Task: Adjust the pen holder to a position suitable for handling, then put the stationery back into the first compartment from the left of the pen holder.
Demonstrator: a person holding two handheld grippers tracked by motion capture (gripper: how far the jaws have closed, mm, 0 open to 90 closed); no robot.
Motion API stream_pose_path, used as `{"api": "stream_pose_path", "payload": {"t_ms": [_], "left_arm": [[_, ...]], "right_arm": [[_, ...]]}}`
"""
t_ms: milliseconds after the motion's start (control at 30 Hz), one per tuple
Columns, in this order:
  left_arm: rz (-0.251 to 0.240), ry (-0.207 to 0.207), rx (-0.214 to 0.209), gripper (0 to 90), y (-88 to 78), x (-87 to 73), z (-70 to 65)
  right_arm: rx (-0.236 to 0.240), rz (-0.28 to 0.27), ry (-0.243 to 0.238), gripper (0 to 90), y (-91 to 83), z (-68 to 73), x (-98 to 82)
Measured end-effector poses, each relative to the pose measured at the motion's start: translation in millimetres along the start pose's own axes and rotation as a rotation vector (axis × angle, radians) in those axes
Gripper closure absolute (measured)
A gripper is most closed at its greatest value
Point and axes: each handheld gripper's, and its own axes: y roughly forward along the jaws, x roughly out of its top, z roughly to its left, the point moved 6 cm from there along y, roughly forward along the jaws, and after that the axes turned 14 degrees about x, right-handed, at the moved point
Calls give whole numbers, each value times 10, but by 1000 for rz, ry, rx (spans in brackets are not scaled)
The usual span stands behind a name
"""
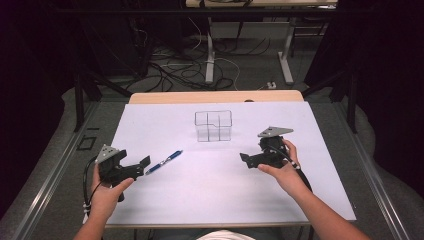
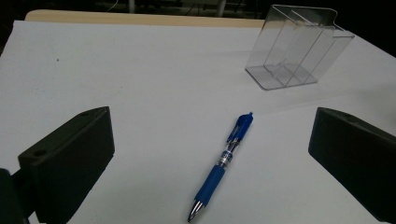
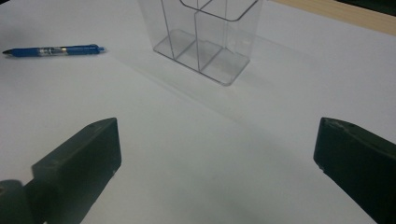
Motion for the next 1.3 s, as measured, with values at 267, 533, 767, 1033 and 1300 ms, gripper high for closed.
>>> {"api": "stream_pose_path", "payload": {"t_ms": [267, 533, 767, 1033, 1300], "left_arm": [[10, 68, 8, 7, 4, 13, -60], [29, 102, -4, 62, 0, 84, -101], [64, 163, 0, 106, 23, 156, -114], [113, 214, 0, 156, 81, 209, -146], [177, 288, -2, 222, 142, 281, -188]], "right_arm": [[-25, -43, 42, 0, -150, -82, -133], [-46, -81, 73, 0, -310, -142, -178], [-73, -94, 86, 0, -401, -238, -217], [-77, -88, 94, 0, -425, -286, -245], [-82, -83, 94, 0, -432, -314, -258]]}}
